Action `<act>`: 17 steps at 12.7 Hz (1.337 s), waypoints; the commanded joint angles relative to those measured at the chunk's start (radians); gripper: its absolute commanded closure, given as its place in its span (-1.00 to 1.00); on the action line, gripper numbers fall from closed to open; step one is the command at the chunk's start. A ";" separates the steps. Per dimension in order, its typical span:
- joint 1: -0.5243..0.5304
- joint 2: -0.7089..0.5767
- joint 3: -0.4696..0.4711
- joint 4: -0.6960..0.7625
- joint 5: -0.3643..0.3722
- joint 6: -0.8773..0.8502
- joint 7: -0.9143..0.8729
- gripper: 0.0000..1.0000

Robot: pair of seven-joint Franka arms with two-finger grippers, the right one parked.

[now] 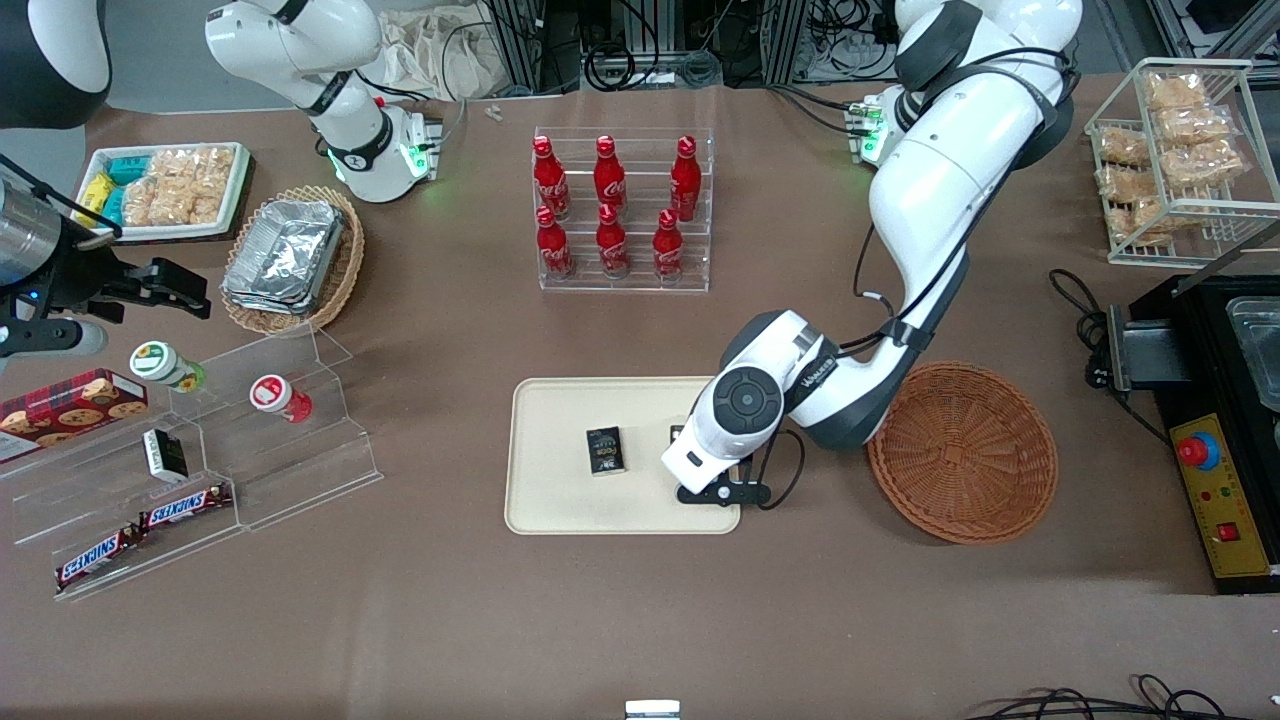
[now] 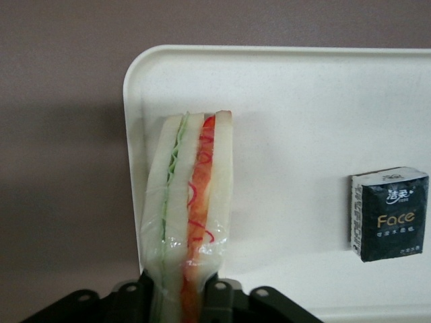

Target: Place sandwich from basket to tray

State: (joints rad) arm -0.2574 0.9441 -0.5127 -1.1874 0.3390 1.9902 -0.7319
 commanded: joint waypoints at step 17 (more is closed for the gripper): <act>0.398 -0.890 0.003 -0.592 -0.178 -0.164 -0.009 -1.00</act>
State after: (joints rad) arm 0.1026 0.1188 -0.5073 -1.7333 0.1842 1.8543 -0.7556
